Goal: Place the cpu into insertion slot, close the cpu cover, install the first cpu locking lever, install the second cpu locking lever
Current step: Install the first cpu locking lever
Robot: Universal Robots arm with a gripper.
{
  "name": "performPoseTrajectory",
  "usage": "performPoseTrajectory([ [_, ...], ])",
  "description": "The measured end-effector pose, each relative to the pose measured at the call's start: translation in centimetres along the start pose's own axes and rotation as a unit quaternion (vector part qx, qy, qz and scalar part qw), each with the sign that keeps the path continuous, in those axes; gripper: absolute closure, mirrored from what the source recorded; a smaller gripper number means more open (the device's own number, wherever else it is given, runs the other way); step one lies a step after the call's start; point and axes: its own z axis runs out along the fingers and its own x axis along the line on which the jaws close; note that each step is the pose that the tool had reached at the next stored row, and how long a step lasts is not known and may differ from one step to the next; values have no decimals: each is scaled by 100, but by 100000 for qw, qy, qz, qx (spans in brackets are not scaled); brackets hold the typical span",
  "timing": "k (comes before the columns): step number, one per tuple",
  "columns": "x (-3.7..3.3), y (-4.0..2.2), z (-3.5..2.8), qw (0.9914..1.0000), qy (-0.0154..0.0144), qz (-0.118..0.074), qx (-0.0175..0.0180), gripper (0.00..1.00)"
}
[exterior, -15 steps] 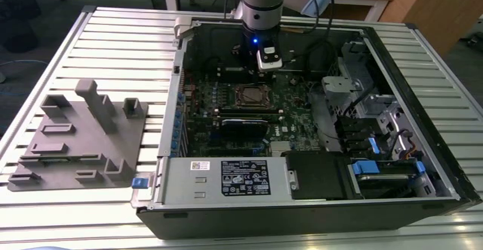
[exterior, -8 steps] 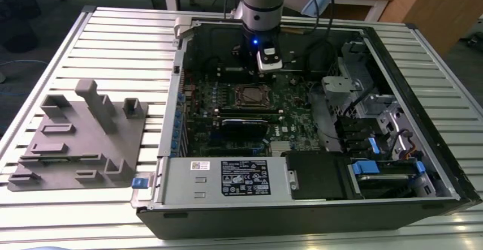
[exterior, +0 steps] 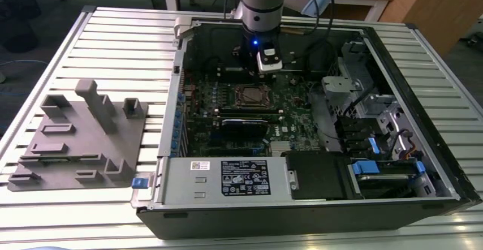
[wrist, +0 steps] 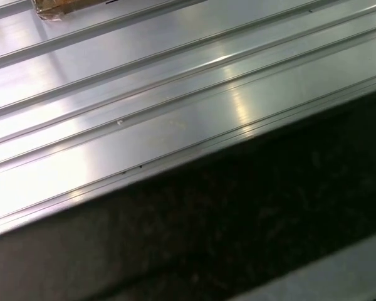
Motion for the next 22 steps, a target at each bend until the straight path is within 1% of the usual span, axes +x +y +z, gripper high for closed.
performPoseTrajectory([
  [6,0,0,2,100000,-24,4,-13,89],
  [15,-10,-23,1,100000,-24,0,-14,89],
  [19,-10,-24,1,100000,-23,2,-15,89],
  [21,-21,-52,2,100000,-22,2,-14,89],
  [22,-21,-52,2,100000,-22,2,-16,89],
])
